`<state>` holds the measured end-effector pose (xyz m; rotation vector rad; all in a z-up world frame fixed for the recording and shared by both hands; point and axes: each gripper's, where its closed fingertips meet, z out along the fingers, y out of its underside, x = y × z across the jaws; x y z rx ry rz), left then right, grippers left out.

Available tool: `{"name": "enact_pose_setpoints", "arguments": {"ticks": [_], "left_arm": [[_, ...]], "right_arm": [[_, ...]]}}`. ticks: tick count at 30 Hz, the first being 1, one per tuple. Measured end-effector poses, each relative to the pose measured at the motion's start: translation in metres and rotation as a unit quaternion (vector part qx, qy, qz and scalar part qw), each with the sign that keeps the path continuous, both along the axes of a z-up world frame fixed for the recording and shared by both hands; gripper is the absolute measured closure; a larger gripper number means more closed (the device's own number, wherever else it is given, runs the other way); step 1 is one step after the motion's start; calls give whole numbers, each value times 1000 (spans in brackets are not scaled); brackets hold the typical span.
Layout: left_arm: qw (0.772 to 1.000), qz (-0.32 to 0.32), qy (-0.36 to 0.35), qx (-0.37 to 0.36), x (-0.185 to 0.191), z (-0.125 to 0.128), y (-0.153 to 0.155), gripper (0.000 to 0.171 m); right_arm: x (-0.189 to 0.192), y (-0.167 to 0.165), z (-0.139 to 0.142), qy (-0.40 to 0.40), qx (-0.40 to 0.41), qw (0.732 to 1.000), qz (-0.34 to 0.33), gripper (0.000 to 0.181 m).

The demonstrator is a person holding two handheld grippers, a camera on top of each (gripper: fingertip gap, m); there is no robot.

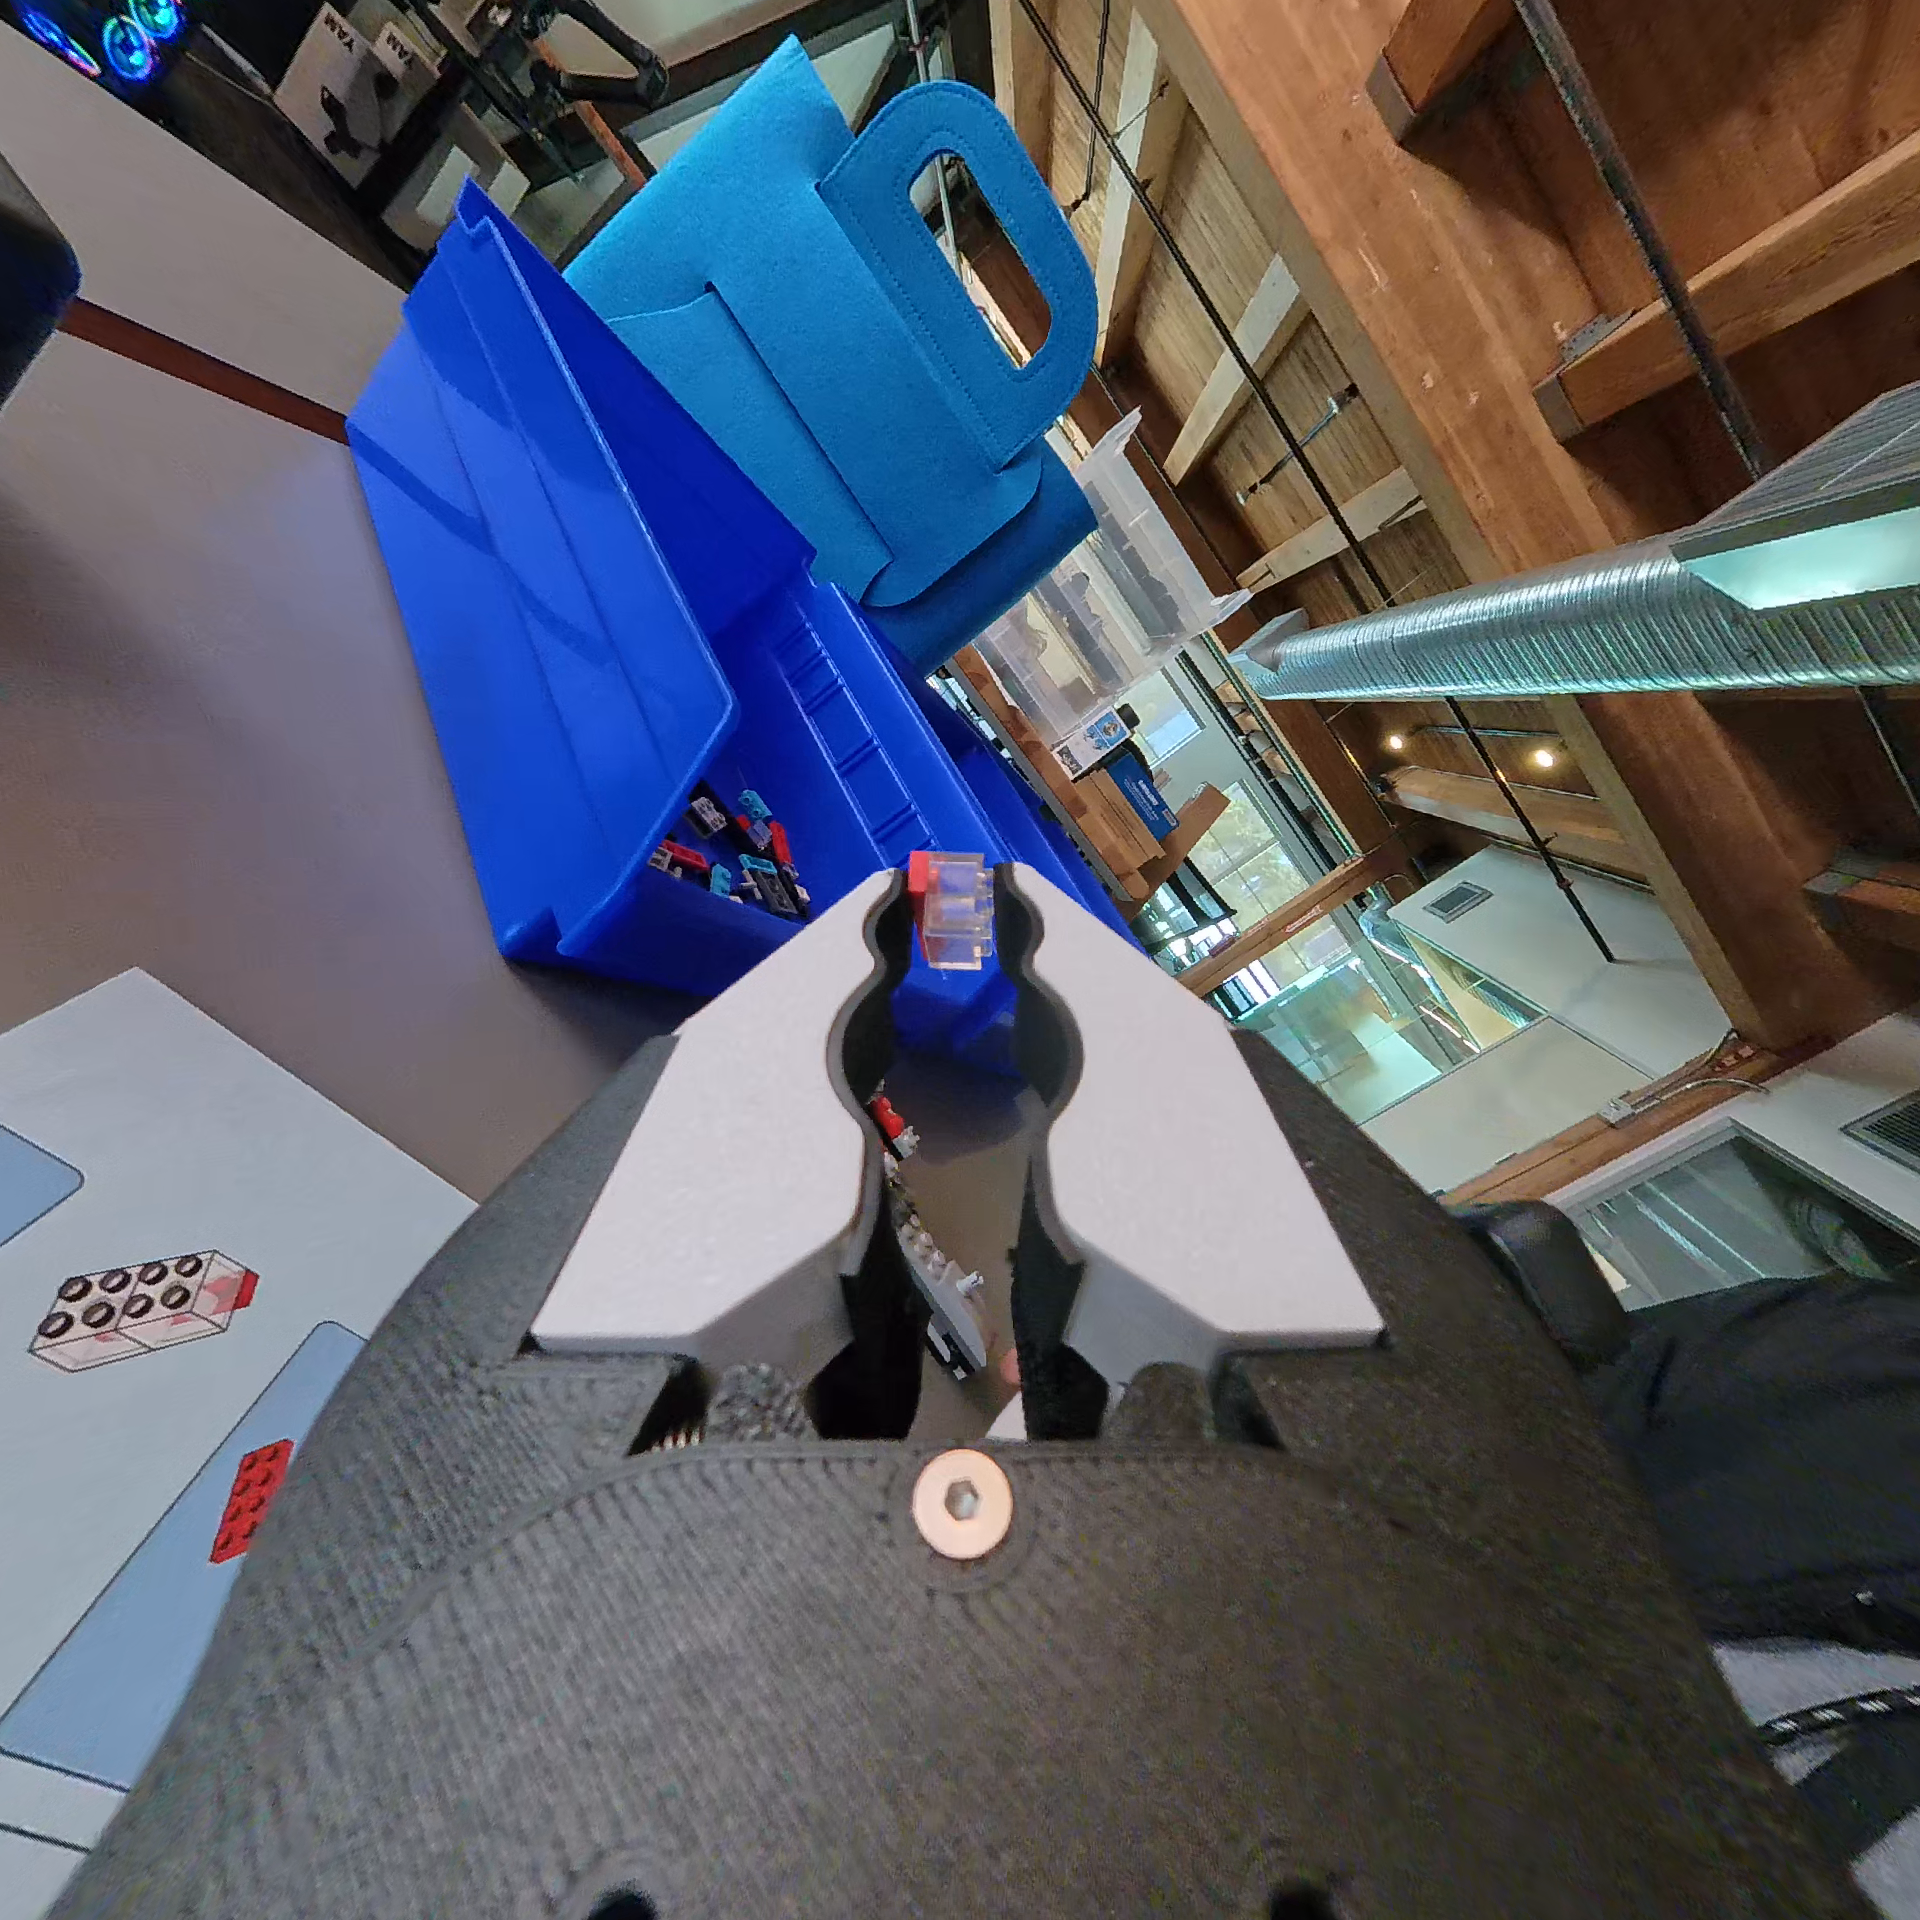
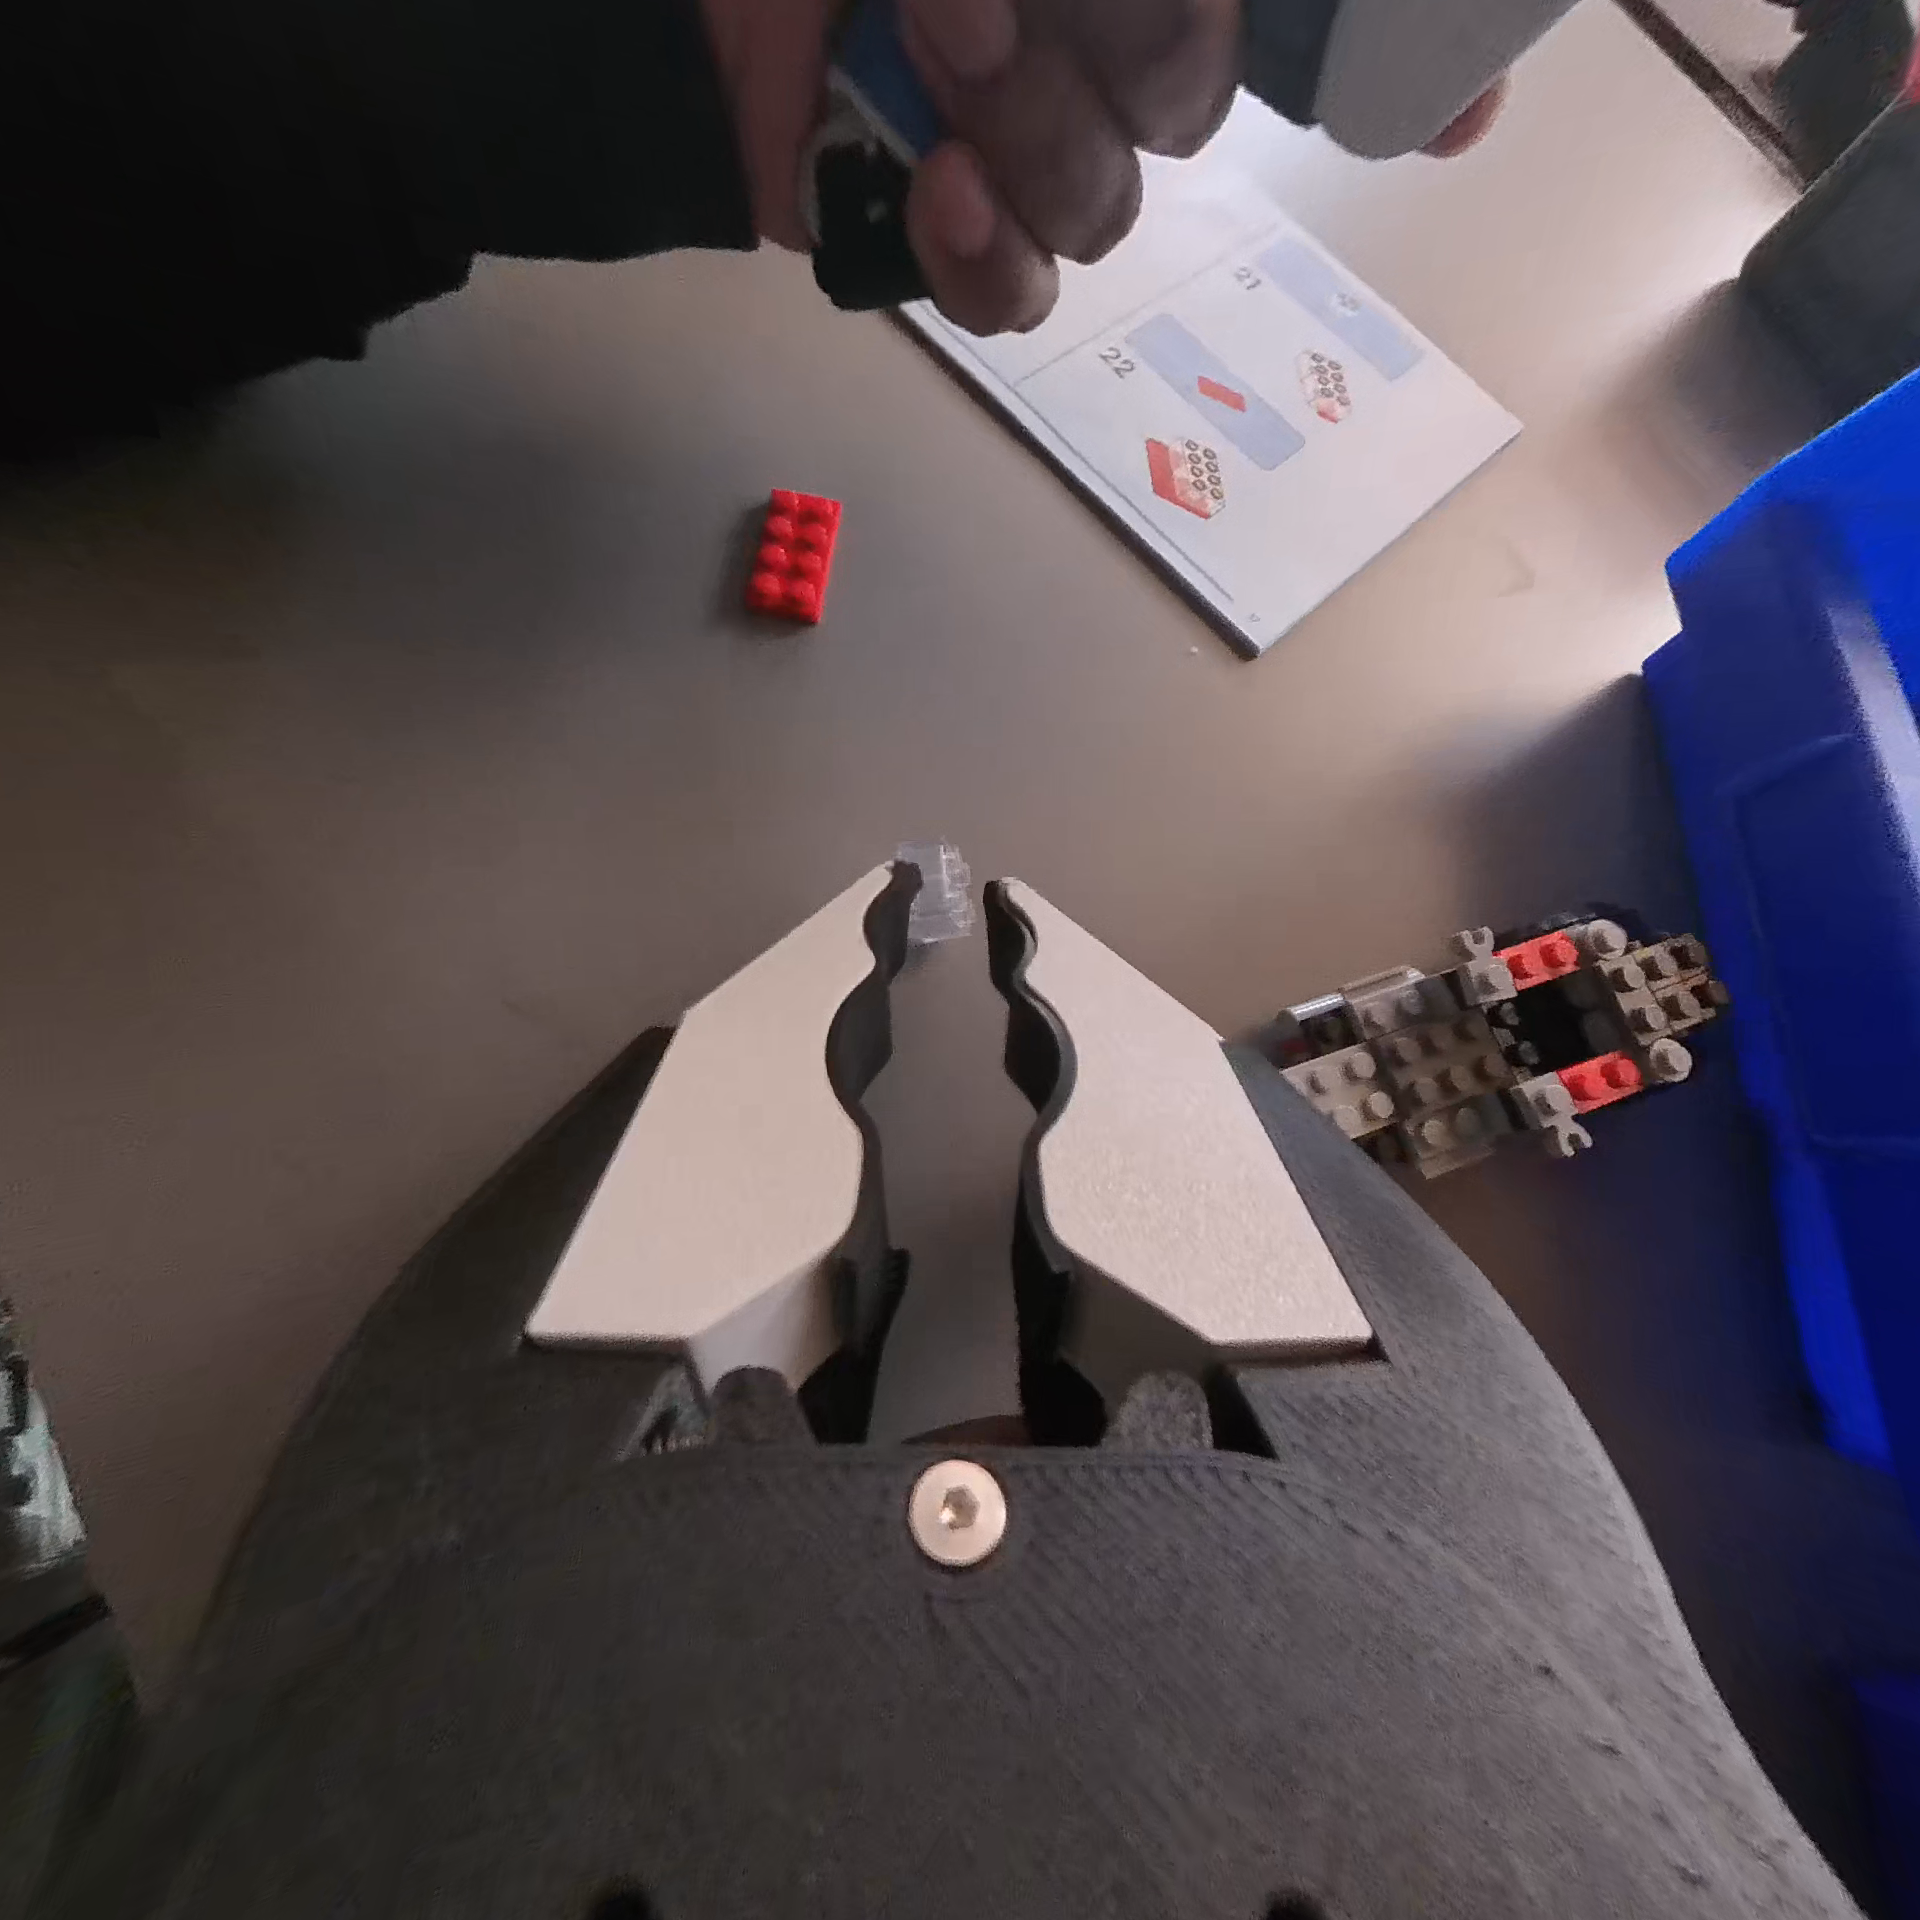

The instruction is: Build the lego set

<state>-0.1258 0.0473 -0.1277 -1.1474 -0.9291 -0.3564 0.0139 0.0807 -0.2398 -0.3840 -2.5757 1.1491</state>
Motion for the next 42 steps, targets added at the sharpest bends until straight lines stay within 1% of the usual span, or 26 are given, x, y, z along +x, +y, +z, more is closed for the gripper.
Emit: {"name": "enact_pose_setpoints", "arguments": {"ticks": [4, 9, 12, 16, 18, 20, 22, 25, 27, 29, 33, 35, 37, 39, 42], "left_arm": [[1000, 0, 1, 1, 0, 1, 0, 157], [1000, -2, 0, 1, 1, 1, 1, 157], [1000, -4, -6, 0, 1, -1, 2, 157], [1000, -6, -30, 2, 0, -9, 3, 157], [999, -8, -45, 6, -1, -13, 3, 157], [998, -10, -58, 10, -1, -16, 3, 157], [998, -11, -68, 12, -1, -18, 3, 157], [996, -13, -83, 30, -1, -18, 2, 157], [994, -15, -97, 50, -2, -18, 1, 157], [991, -16, -113, 74, -2, -18, 2, 156], [982, -10, -150, 116, -3, -21, 4, 156], [980, -3, -158, 119, -4, -22, 4, 156], [979, 2, -162, 122, -5, -23, 4, 156], [979, 4, -162, 119, -5, -25, 4, 156], [980, 5, -162, 117, -5, -27, 5, 156]], "right_arm": [[1, 4, -5, 4, 12, 1000, -4, 164], [3, 6, -3, -7, -5, 1000, -6, 164], [2, 4, -1, -16, -18, 1000, -4, 158], [3, 0, -7, -27, -4, 1000, 11, 151], [3, -1, -10, -32, 4, 999, 16, 153], [3, -3, -11, -30, 8, 999, 23, 160], [3, -4, -10, -26, 6, 999, 27, 160], [-4, -4, 5, -15, -23, 999, 21, 161], [-16, -3, 27, -2, -61, 998, 7, 161], [-39, 0, 53, 34, -91, 995, -13, 161], [-86, 0, 94, 116, -106, 987, -42, 161], [-104, -6, 102, 135, -103, 984, -46, 162], [-116, -12, 103, 148, -97, 983, -49, 162], [-125, -17, 99, 155, -88, 983, -51, 162], [-130, -21, 90, 145, -84, 985, -49, 162]]}}
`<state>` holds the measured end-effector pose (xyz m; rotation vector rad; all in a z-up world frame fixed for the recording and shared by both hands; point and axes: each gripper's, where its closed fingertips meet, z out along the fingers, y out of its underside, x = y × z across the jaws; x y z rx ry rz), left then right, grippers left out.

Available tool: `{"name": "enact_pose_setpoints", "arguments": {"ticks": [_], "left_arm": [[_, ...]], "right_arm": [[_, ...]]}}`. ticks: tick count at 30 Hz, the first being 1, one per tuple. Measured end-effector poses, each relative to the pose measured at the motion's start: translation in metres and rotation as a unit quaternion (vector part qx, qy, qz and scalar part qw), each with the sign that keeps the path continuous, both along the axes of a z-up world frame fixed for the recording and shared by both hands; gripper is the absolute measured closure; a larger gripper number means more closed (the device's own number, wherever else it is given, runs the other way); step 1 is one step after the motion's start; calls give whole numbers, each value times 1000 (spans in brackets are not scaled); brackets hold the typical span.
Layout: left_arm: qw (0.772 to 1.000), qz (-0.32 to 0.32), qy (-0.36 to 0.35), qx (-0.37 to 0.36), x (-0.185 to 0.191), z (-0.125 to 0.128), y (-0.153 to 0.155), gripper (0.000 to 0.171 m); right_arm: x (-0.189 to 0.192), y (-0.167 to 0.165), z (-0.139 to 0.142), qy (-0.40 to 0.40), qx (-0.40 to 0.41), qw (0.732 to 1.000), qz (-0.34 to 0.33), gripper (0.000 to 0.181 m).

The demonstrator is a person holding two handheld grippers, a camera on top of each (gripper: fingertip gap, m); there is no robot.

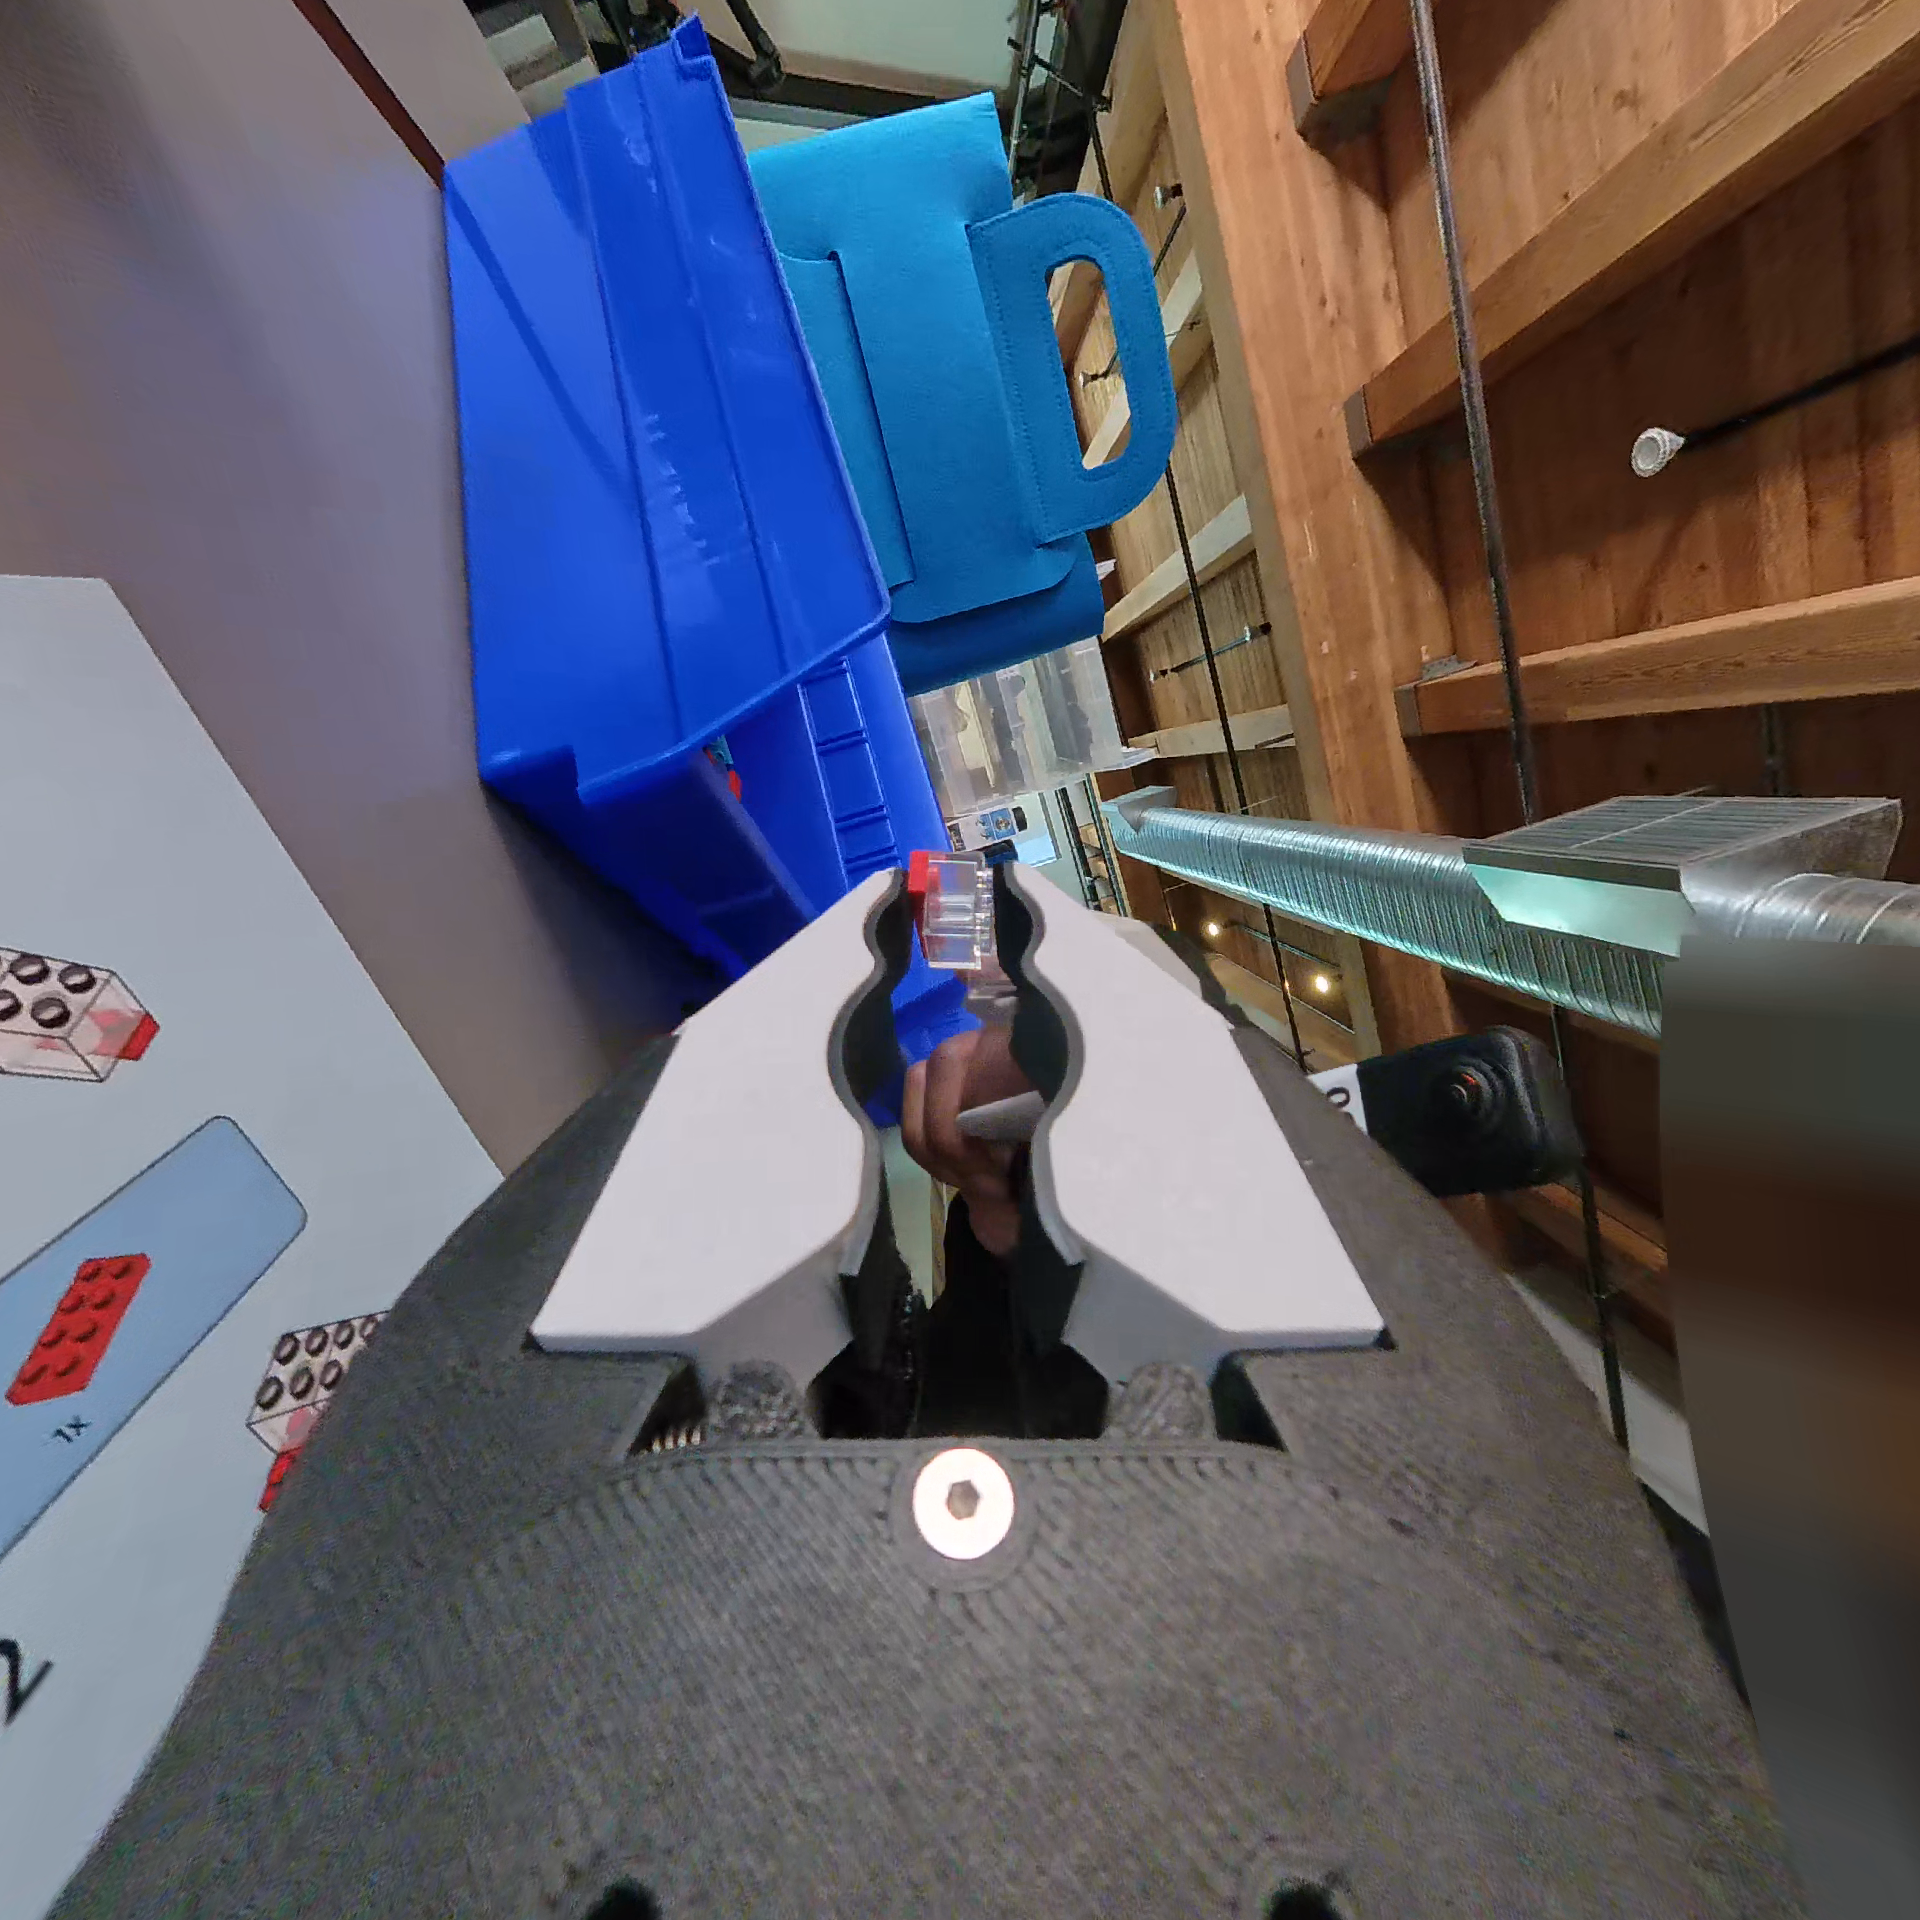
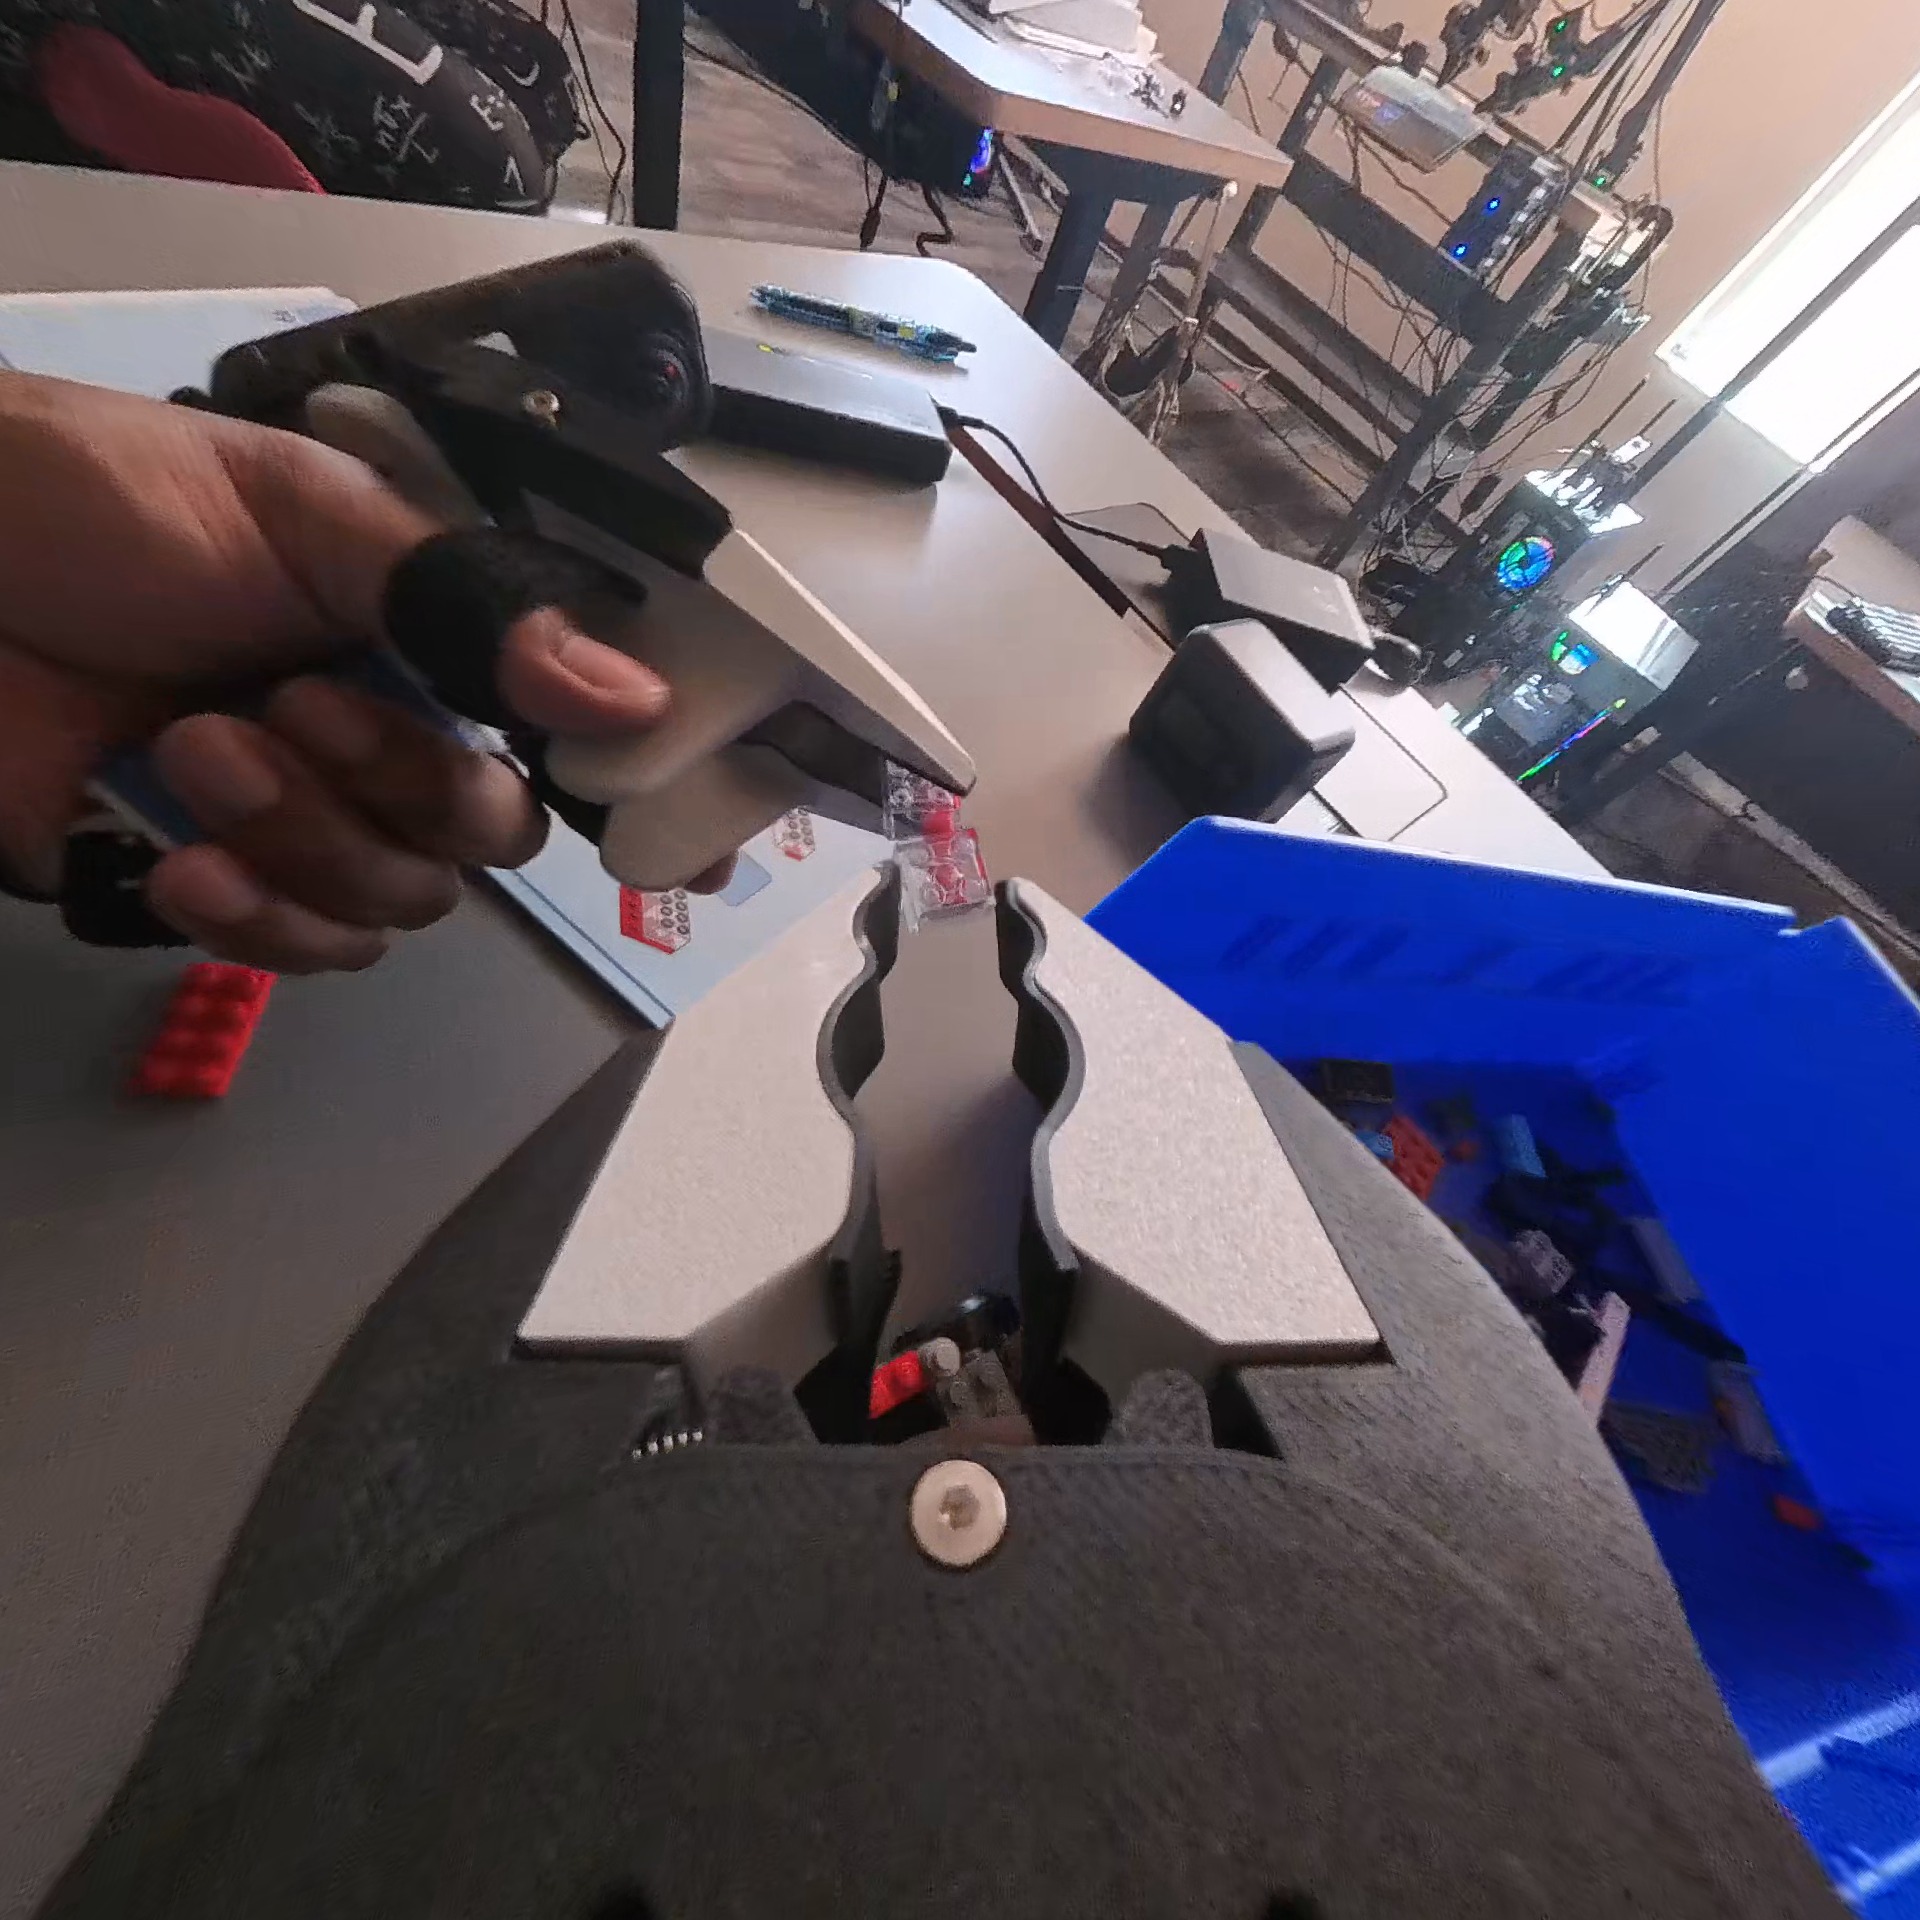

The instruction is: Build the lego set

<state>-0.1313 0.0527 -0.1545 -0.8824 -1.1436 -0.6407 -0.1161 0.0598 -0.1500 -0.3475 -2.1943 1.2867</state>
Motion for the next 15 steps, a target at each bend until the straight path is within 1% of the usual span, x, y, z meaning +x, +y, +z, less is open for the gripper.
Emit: {"name": "enact_pose_setpoints", "arguments": {"ticks": [6, 15], "left_arm": [[1000, -2, -1, -5, 1, -4, 6, 156], [999, 21, 8, -26, -1, -4, 5, 156]], "right_arm": [[-5, 2, -9, -15, -8, 1000, -6, 162], [-4, 0, -10, -4, -3, 1000, -9, 162]]}}
